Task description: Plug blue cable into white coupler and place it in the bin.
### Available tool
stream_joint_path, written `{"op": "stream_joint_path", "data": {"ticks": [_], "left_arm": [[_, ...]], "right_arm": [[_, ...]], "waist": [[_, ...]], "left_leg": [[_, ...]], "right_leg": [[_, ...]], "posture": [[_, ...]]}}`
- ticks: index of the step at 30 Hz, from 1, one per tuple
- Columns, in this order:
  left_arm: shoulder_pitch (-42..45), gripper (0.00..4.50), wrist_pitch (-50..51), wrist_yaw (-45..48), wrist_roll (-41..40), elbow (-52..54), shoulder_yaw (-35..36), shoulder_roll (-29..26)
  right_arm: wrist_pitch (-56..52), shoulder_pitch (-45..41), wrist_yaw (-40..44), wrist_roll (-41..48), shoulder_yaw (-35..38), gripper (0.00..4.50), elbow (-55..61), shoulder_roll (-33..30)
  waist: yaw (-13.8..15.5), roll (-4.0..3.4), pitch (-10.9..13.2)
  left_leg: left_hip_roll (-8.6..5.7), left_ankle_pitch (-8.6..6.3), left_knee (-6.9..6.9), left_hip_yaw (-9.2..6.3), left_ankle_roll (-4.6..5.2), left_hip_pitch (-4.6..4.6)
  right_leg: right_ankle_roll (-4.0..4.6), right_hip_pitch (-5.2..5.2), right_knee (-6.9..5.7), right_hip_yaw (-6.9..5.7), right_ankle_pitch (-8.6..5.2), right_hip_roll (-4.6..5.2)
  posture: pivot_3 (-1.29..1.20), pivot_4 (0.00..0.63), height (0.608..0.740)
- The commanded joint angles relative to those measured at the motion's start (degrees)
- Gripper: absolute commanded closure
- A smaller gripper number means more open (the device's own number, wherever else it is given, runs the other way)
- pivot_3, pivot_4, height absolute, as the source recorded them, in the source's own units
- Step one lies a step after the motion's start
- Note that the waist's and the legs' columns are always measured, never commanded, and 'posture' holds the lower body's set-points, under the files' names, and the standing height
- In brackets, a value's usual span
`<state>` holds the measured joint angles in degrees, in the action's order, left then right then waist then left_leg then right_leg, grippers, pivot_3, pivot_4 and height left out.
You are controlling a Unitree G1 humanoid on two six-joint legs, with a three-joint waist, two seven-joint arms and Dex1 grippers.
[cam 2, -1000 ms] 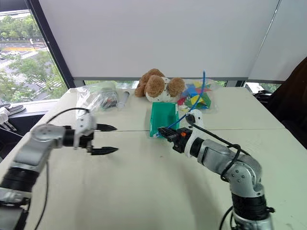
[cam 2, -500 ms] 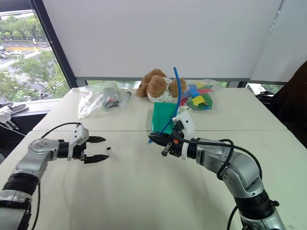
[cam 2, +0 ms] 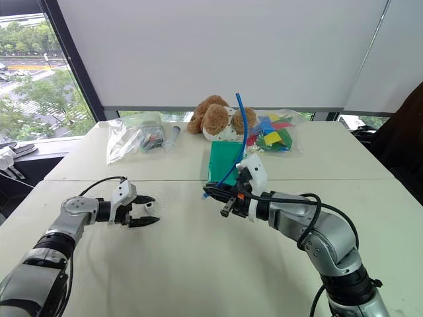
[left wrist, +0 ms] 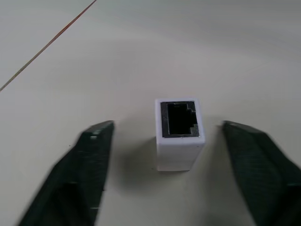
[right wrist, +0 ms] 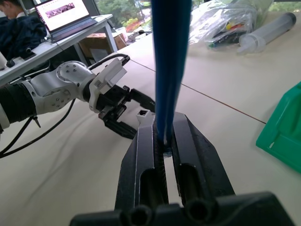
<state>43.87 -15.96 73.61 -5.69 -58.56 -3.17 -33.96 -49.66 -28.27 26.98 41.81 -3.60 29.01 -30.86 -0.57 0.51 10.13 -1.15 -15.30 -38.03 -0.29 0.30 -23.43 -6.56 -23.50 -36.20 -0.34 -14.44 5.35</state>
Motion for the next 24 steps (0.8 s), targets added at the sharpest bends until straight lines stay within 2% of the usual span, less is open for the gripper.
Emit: {"op": "stream_joint_path", "data": {"ticks": [1, 3, 4, 7, 13, 18, 24], "left_arm": [[1.37, 2.93, -0.72, 0.18, -0.15, -0.9, 1.08, 0.58], [1.88, 4.02, -0.71, 0.58, -0.34, -0.91, 1.22, 1.36], [2.26, 4.15, -0.65, 1.44, -0.55, -0.7, 1.21, 1.81], [3.43, 4.15, -0.07, 4.49, -1.09, 1.07, 0.65, 3.64], [5.06, 4.15, 2.67, 12.41, -1.5, 9.3, -3.67, 12.32], [6.07, 4.15, 2.2, 14.42, 1.85, 11.02, -9.86, 18.95], [7.85, 4.15, -1.51, 11.1, 7.73, 5.47, -14.92, 22.27]], "right_arm": [[0.55, -0.2, 0.15, -0.3, 1.13, 4.5, 2.32, 0.0], [0.57, -0.23, 0.56, -0.71, 0.92, 4.5, 2.36, -0.51], [0.64, -0.26, 1.11, -1.09, 0.68, 4.5, 2.44, -1.09], [1.05, -0.58, 3.56, -2.56, -0.26, 4.5, 2.28, -3.41], [6.8, -3.77, 14.35, -10.75, -6.45, 4.5, -2.41, -10.97], [12.14, -6.61, 21.69, -15.88, -10.72, 4.5, -7.51, -12.16], [15.43, -8.08, 26.29, -20.48, -14.06, 4.5, -10.82, -11.26]], "waist": [[0.01, 0.0, 0.0], [0.02, 0.0, 0.0], [0.05, 0.0, 0.0], [0.14, 0.0, 0.0], [0.12, 0.02, 0.01], [-0.22, 0.03, 0.01], [-0.11, 0.03, 0.01]], "left_leg": [[0.0, 0.0, -0.01, 0.0, 0.0, 0.0], [0.0, 0.0, -0.02, 0.0, 0.0, 0.0], [0.0, 0.0, -0.02, 0.0, 0.0, 0.0], [-0.01, 0.0, -0.02, 0.0, 0.0, -0.02], [-0.05, 0.0, -0.07, 0.01, 0.0, -0.05], [-0.02, -0.01, -0.08, 0.02, 0.01, -0.04], [-0.01, 0.0, -0.08, 0.0, 0.01, -0.04]], "right_leg": [[0.0, 0.0, -0.01, 0.0, 0.0, 0.0], [0.0, 0.0, -0.01, 0.0, 0.0, 0.0], [0.0, 0.0, -0.01, 0.0, 0.0, 0.0], [0.0, 0.0, 0.01, -0.01, 0.0, 0.0], [0.0, 0.03, 0.04, -0.01, 0.0, 0.01], [0.0, 0.01, 0.03, -0.01, 0.0, -0.04], [0.0, -0.01, 0.02, -0.01, 0.0, -0.16]], "posture": [[0.0, 0.15, 0.74], [0.0, 0.15, 0.74], [0.0, 0.15, 0.74], [0.0, 0.15, 0.74], [0.0, 0.15, 0.74], [0.0, 0.15, 0.74], [0.0, 0.15, 0.74]]}}
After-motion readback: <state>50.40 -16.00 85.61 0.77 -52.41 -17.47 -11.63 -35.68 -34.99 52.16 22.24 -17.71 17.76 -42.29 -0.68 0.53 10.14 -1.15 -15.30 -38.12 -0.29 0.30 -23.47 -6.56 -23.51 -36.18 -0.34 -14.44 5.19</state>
